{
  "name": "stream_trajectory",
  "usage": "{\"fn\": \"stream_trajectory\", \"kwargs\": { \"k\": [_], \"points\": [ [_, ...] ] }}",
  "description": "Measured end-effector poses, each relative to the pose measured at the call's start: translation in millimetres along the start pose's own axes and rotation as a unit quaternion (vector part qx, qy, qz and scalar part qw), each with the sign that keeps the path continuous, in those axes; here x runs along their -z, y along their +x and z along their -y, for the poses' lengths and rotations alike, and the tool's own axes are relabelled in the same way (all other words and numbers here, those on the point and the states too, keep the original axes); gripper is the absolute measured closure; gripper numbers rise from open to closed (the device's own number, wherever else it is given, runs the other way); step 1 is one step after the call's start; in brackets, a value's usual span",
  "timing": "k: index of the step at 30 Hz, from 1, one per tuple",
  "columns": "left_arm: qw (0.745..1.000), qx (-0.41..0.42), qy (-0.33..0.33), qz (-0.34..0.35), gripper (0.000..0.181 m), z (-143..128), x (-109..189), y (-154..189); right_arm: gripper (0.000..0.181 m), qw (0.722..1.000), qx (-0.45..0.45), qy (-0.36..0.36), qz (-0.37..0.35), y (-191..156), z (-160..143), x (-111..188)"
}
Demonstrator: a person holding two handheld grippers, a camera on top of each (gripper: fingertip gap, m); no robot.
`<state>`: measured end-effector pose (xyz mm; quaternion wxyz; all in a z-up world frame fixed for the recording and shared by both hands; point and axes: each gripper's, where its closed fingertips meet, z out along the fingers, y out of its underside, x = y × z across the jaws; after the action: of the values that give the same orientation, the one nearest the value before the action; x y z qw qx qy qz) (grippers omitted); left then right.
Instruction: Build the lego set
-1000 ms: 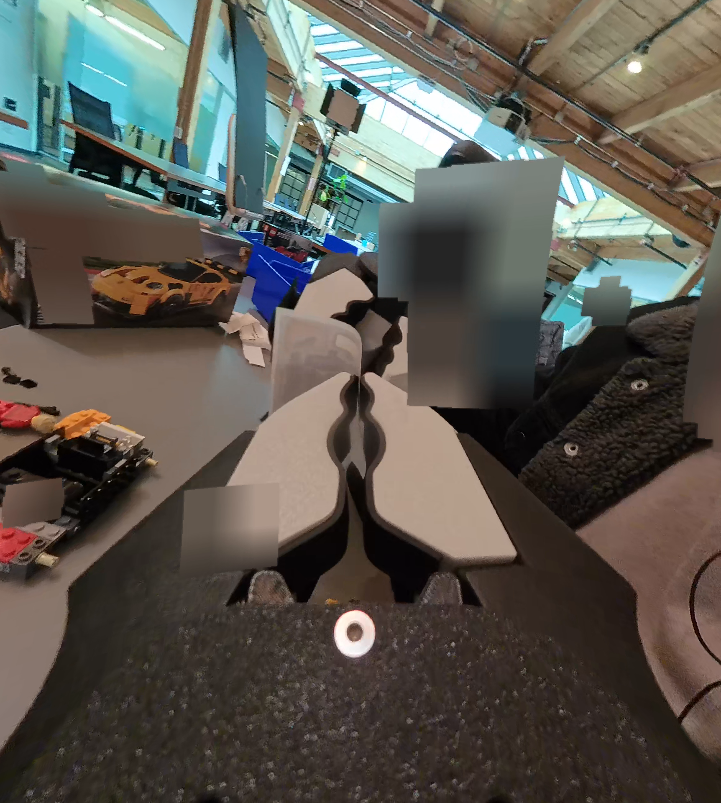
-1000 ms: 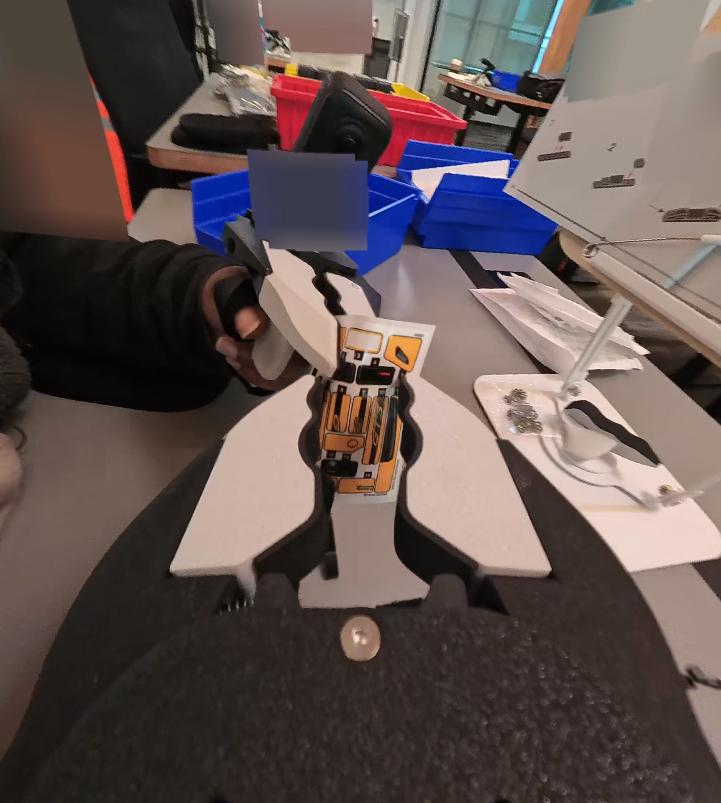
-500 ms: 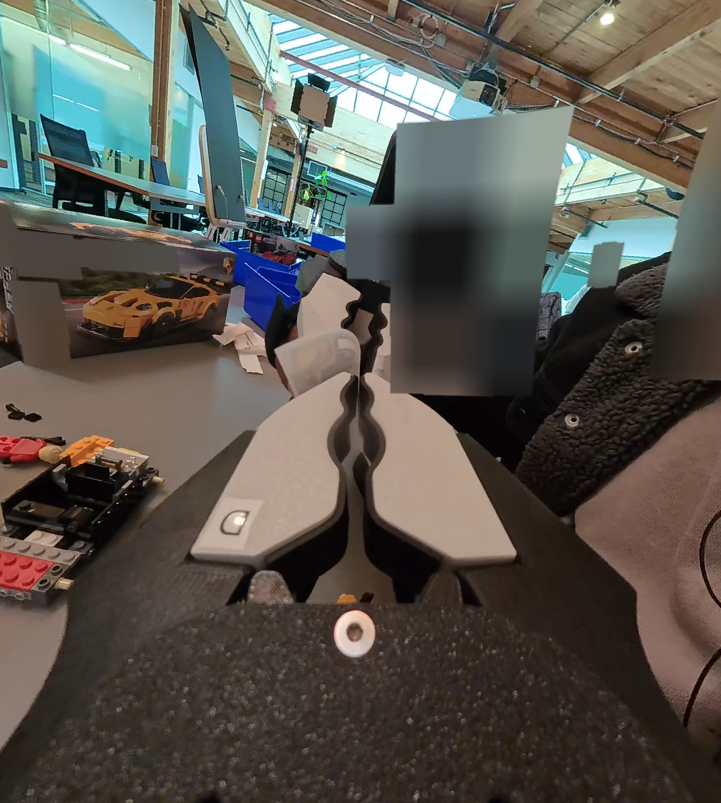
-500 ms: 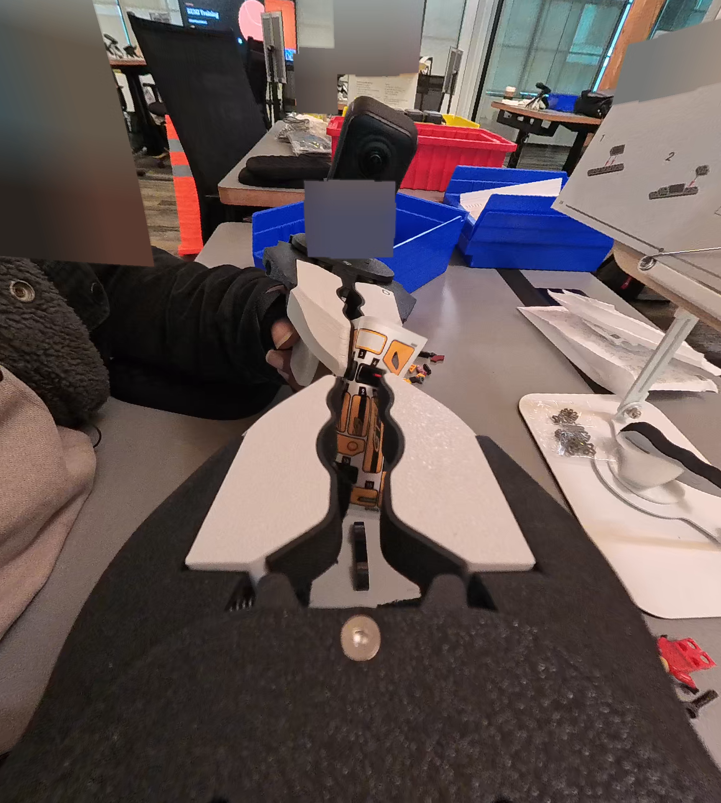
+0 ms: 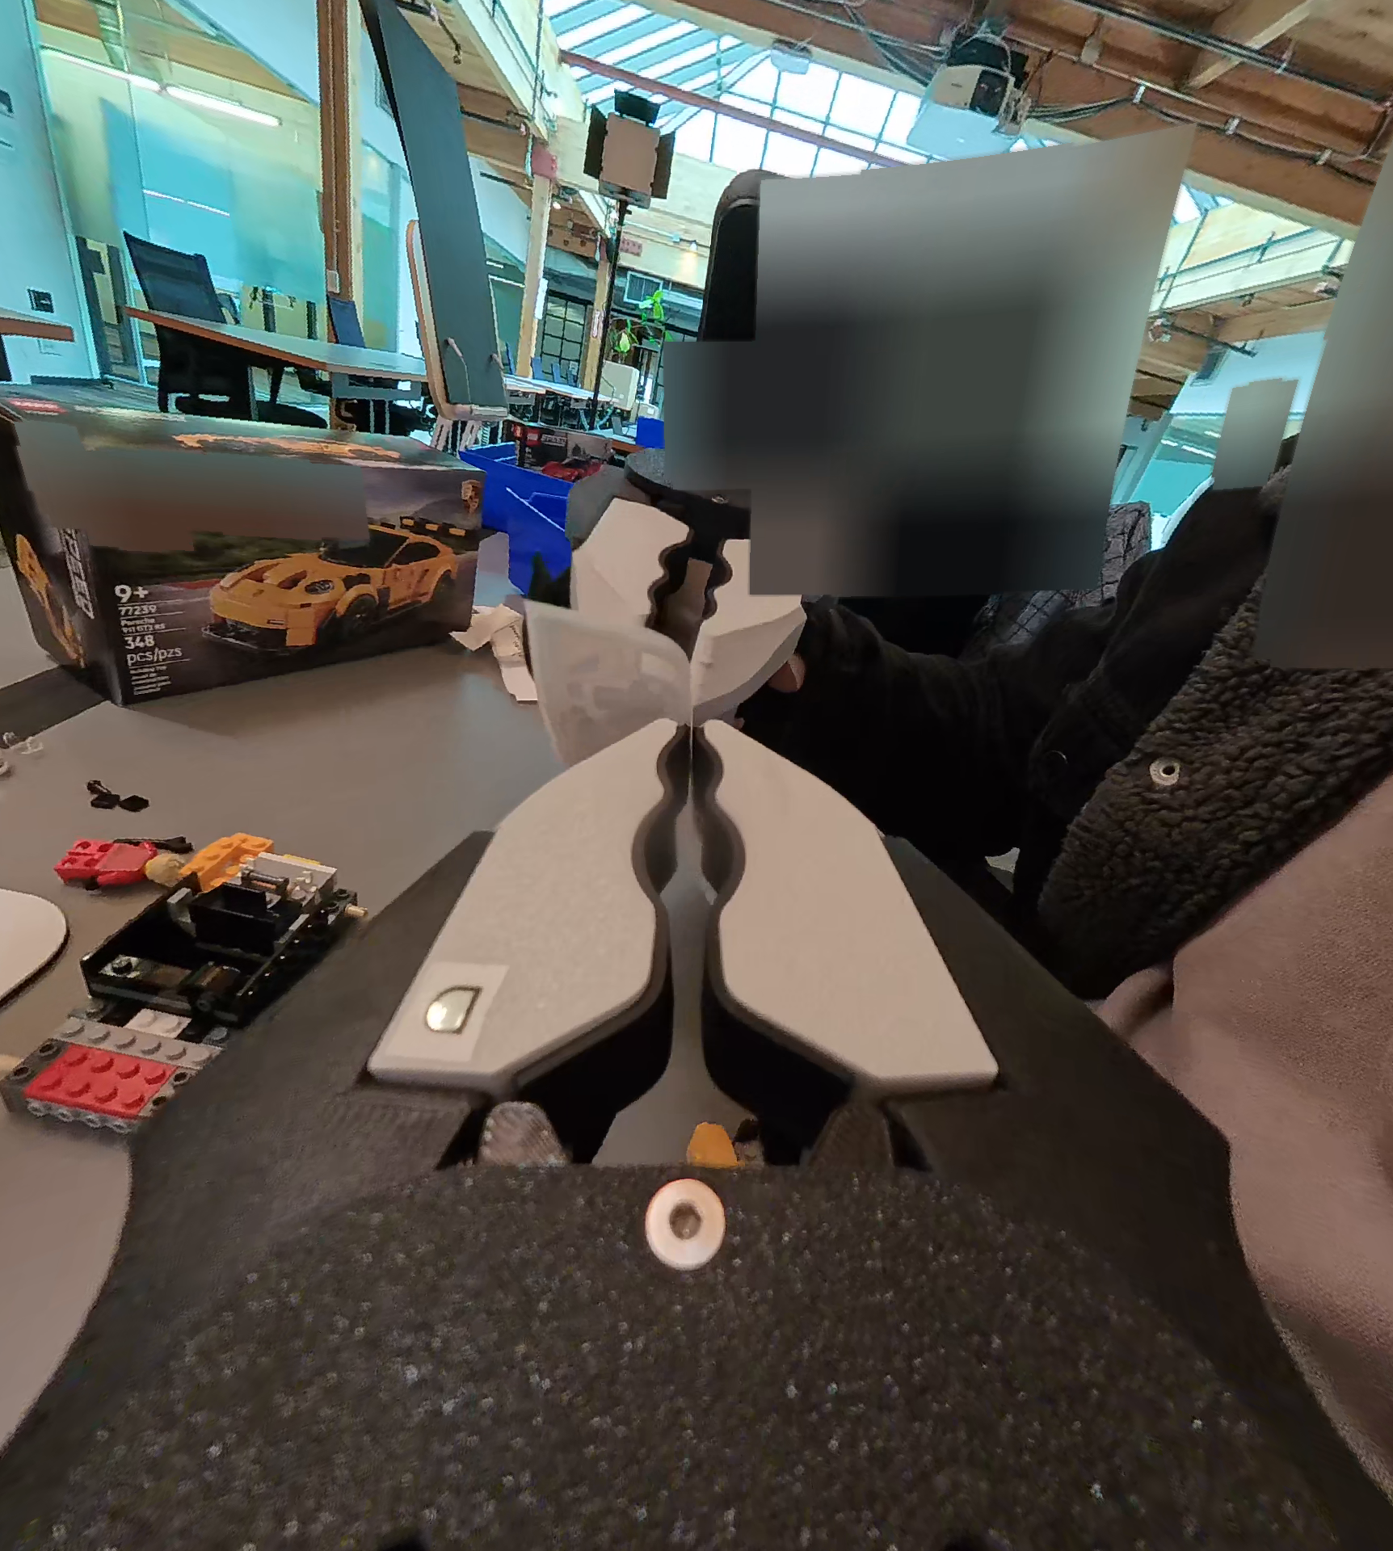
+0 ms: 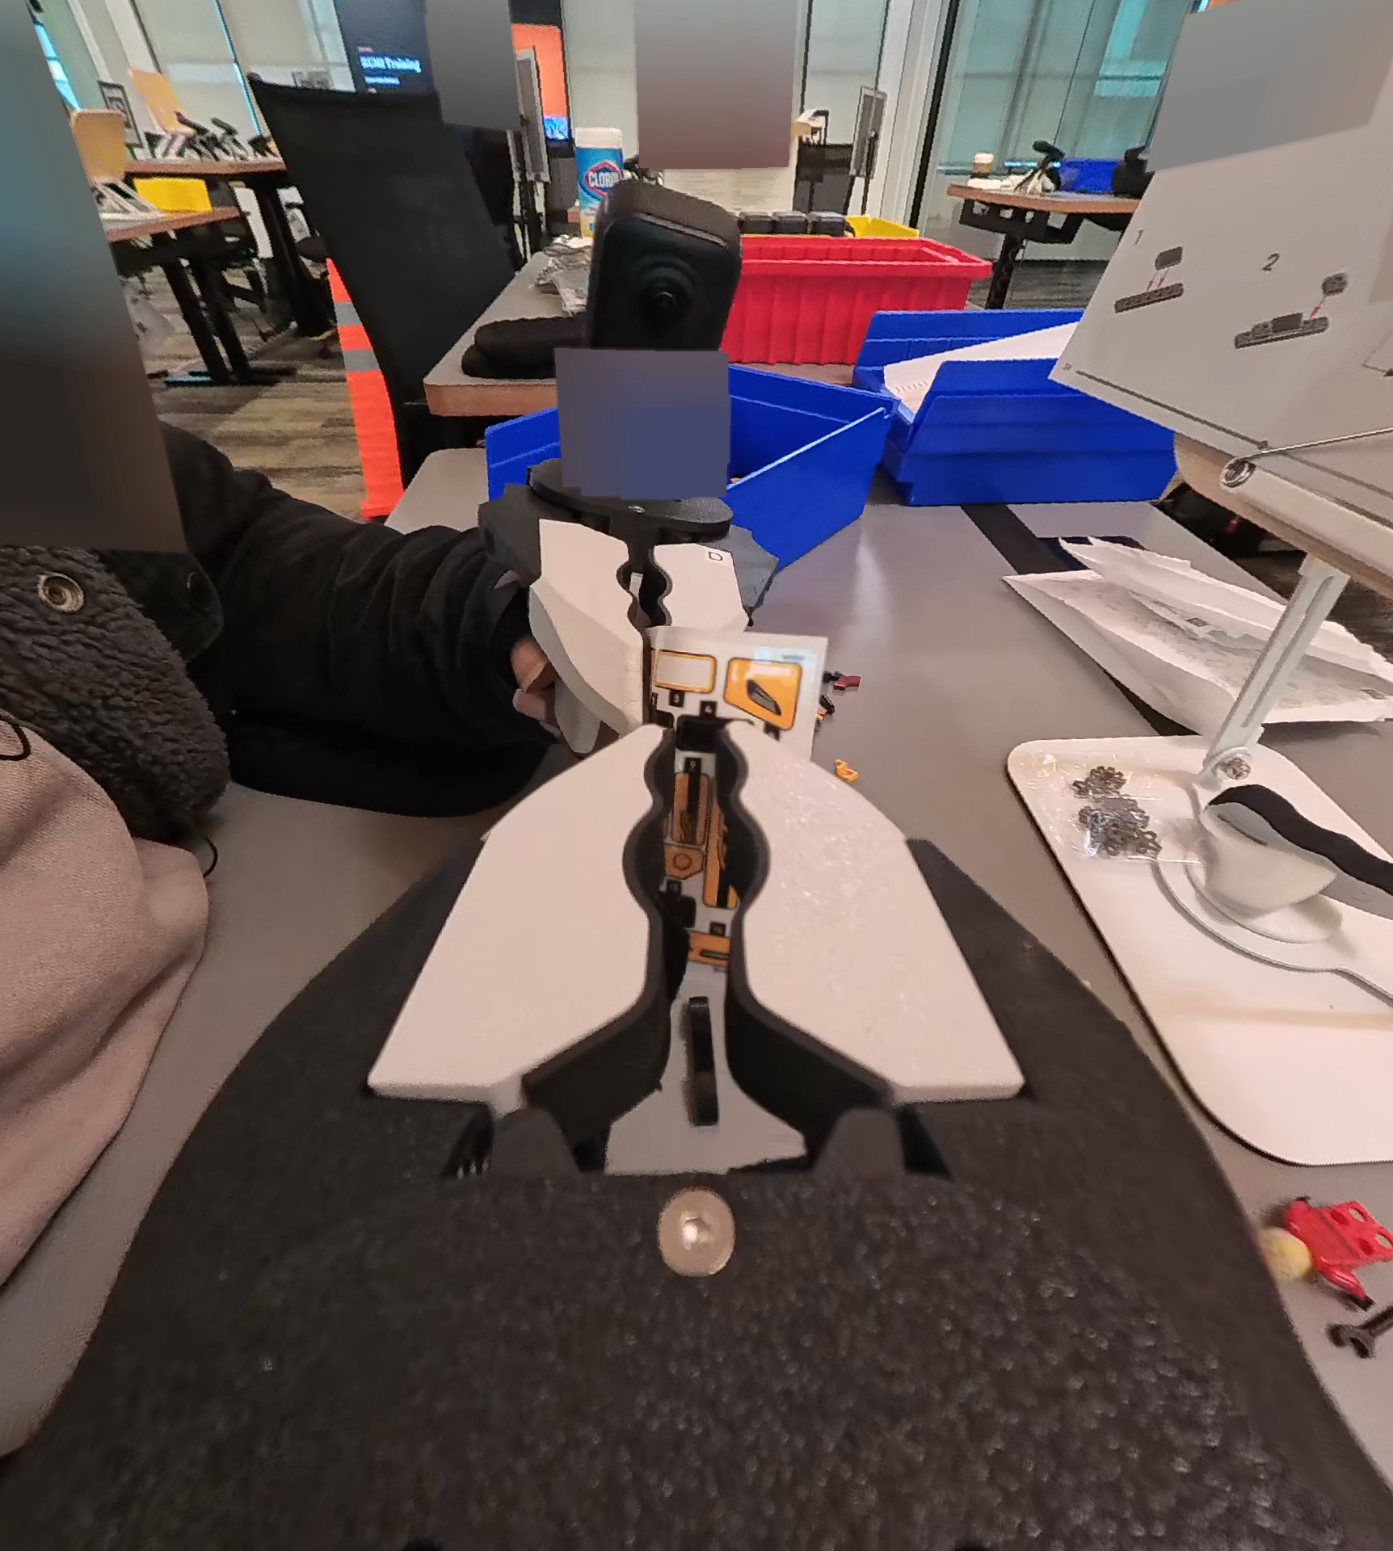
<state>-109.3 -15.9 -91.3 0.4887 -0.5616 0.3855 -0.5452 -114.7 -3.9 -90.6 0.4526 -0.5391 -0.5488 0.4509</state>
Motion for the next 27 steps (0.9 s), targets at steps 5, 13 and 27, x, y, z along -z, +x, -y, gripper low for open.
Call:
{"fn": "stream_trajectory", "kwargs": {
  "k": [5, 13, 27],
  "points": [
    [1.0, -0.009, -0.001, -0.005, 0.181, 0.1, -0.4, 2.6, 0.16, 1.0, 0.006, -0.011, 0.001, -0.2, -3.1, -0.4],
    [0.999, -0.024, -0.009, -0.028, 0.181, -2.1, -1.9, 11.8, 0.16, 0.999, 0.002, -0.005, 0.043, -12.6, -3.0, -1.5],
    [0.998, -0.036, -0.028, -0.039, 0.181, -8.4, -3.3, 15.5, 0.171, 0.996, -0.001, -0.004, 0.088, -22.8, -8.4, 0.0]
  ]
}}
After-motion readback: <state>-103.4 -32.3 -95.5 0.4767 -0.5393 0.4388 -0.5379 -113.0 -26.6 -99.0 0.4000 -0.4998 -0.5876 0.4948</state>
